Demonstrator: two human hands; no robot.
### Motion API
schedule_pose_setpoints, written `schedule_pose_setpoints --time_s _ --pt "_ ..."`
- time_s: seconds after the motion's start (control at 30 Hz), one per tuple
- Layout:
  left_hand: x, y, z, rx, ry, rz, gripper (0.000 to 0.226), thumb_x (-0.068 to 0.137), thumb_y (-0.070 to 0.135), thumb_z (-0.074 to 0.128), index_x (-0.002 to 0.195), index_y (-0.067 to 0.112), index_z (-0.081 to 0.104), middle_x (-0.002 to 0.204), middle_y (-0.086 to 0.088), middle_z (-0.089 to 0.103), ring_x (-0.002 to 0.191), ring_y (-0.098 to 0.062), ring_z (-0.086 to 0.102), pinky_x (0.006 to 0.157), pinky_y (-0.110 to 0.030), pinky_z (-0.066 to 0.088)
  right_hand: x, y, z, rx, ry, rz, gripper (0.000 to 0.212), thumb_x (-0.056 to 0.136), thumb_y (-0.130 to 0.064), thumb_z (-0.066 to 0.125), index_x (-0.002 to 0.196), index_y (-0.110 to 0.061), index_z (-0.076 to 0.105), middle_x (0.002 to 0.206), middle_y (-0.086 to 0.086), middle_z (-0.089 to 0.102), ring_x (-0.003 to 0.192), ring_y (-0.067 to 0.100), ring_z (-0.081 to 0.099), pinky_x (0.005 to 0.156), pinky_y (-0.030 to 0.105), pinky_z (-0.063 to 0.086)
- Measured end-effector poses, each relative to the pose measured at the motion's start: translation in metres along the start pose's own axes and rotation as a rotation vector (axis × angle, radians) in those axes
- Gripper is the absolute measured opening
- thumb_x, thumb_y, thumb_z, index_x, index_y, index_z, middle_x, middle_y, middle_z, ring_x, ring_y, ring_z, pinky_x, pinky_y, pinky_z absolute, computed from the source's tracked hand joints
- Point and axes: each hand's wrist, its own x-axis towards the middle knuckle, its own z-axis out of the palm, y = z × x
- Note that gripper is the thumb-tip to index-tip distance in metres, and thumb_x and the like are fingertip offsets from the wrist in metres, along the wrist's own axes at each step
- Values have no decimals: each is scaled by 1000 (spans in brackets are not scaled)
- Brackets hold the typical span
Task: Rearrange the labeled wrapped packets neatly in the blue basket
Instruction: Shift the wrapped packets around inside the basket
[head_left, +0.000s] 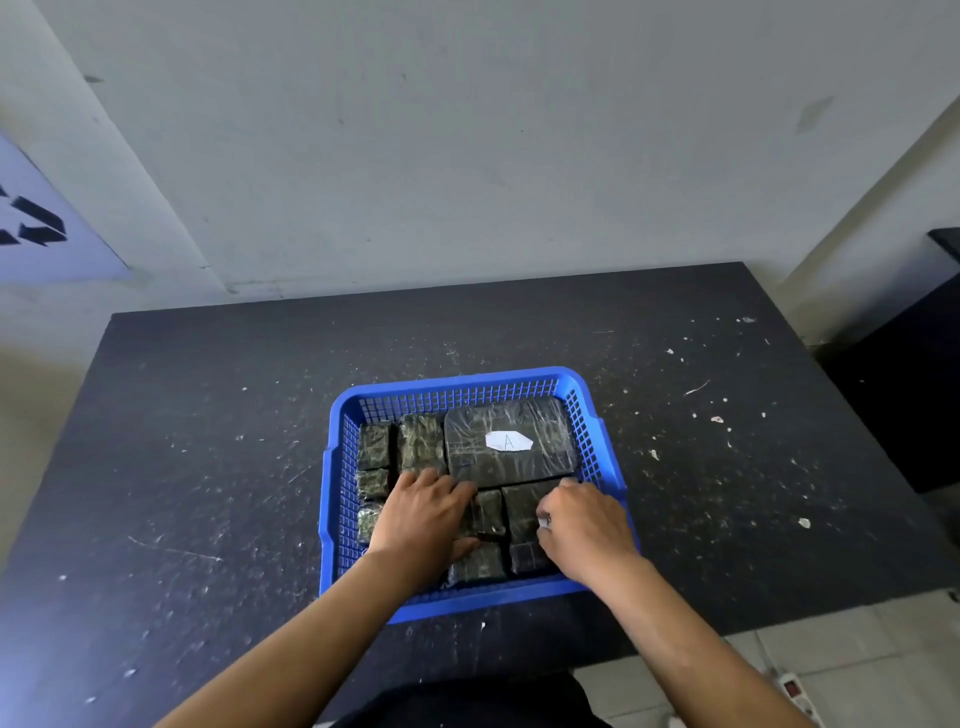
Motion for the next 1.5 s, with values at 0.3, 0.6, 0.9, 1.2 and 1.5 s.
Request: schedule_pose_setpoints --time_s 0.3,0.6,0.9,1.2,1.5 --pt "9 -18 -35 -906 63 -202 8 84 29 73 87 26 66 74 5 70 64 -9 62 61 -31 54 15 -6 -36 858 -25 156 13 92 -22 67 98 -31 73 94 -11 72 91 11 71 64 18 52" --pt "2 -28 -39 -2081 -143 -423 22 100 7 45 111 7 64 100 -11 71 88 -21 68 72 -33 55 23 -30 -50 1880 -695 212 41 101 -34 42 123 -6 63 115 23 68 103 41 68 79 52 58" --pt "-8 -25 -39 -1940 74 -674 28 100 7 49 116 22 66 88 -5 76 72 -21 69 61 -34 57 32 -37 -56 1469 -262 127 31 80 4 78 109 -7 72 102 15 74 83 21 75 64 38 63" --pt "-16 -25 -38 -1786 61 -496 42 76 15 81 116 20 66 96 -7 76 88 -23 73 63 -32 60 38 -30 -48 1495 -281 139 16 94 0 63 97 -5 78 106 21 76 101 33 73 80 49 62" --pt "-13 -23 -25 -1303 48 -489 25 88 27 72 112 25 66 101 0 76 82 -12 72 69 -36 61 40 -29 -32 1539 -134 411 47 75 -5 84 113 -13 59 108 18 72 92 30 75 68 42 64"
